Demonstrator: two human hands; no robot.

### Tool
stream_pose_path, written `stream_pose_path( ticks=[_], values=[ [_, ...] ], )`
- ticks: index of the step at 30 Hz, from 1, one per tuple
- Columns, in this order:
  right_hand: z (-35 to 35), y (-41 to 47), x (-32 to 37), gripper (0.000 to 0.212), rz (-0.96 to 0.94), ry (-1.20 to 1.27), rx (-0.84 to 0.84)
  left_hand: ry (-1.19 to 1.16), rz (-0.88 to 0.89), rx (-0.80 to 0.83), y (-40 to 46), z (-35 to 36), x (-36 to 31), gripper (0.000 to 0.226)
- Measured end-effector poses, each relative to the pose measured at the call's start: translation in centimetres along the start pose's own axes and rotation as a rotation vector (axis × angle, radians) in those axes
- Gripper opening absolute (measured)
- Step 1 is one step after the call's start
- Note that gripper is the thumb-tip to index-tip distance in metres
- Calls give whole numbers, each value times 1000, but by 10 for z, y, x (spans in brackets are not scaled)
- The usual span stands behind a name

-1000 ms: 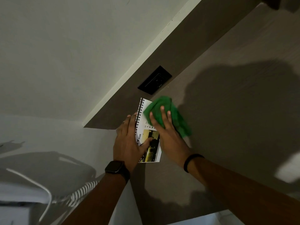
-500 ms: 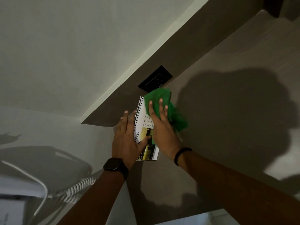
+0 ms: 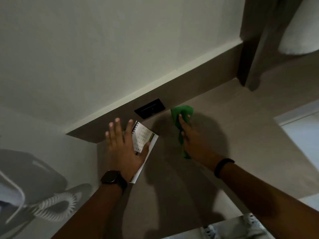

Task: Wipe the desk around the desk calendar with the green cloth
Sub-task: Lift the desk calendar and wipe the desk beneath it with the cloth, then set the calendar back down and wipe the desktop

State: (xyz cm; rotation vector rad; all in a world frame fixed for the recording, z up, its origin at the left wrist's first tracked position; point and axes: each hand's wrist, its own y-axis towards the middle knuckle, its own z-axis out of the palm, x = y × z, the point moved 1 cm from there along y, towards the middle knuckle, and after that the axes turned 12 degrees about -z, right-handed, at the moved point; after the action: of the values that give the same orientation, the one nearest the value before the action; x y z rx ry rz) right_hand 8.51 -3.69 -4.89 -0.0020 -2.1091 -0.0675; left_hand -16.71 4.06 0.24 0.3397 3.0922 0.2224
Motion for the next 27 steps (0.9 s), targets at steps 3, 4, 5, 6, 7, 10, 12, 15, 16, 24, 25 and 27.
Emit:
stream_pose_path(
  ticks=[3,4,5,6,7,10,12,15,16,24,25,27],
  values=[
    [-65,2,-19,70,42,-230,65,-177,82,-7,3,15,-71,94],
    [-81,3,-26,72,30,-368,103,-212,84,11,4,24,-96,94],
    [-96,5,-35,79,59,-424,96,-249,66,40,5,34,-120,93],
    [-108,9,-47,87,105,-444,88,-290,34,78,6,46,-141,92],
    [-116,12,-59,90,125,-485,115,-327,-4,124,6,60,-160,92],
    [-117,15,-103,75,145,-631,242,-365,-71,291,8,105,-198,91],
    [-112,14,-130,66,146,-697,275,-334,-53,317,8,131,-209,89],
    [-109,11,-154,66,86,-778,192,-257,-37,304,7,159,-215,88],
    [-108,11,-158,65,71,-782,157,-232,-37,290,6,165,-215,88],
    [-105,12,-169,67,68,-776,142,-232,-42,234,2,174,-214,88],
    [-106,12,-165,69,69,-771,143,-255,-49,250,1,171,-212,90],
    [-104,11,-152,74,70,-771,123,-349,-103,248,-7,161,-205,92]
  ],
)
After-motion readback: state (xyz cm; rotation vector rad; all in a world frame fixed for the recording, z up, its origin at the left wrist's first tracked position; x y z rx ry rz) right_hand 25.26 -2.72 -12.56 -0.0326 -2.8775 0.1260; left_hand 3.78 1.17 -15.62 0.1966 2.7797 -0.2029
